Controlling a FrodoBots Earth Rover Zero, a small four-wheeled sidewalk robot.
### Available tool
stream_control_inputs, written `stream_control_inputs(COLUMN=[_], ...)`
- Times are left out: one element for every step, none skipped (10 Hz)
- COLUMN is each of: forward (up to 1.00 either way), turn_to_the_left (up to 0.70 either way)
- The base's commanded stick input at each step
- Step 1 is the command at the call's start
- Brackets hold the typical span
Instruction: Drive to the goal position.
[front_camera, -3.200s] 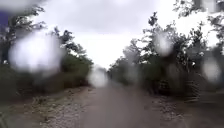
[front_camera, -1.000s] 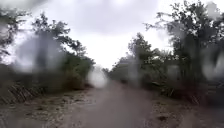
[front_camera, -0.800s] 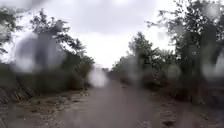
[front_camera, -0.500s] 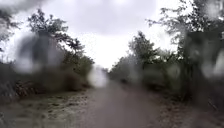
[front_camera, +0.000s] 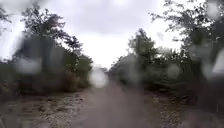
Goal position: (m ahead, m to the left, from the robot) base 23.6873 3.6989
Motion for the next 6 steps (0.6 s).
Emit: stream_control_inputs(forward=[0.7,0.7,0.7,0.7,0.7,0.7], turn_to_the_left=[0.0,0.0,0.0,0.0,0.0,0.0])
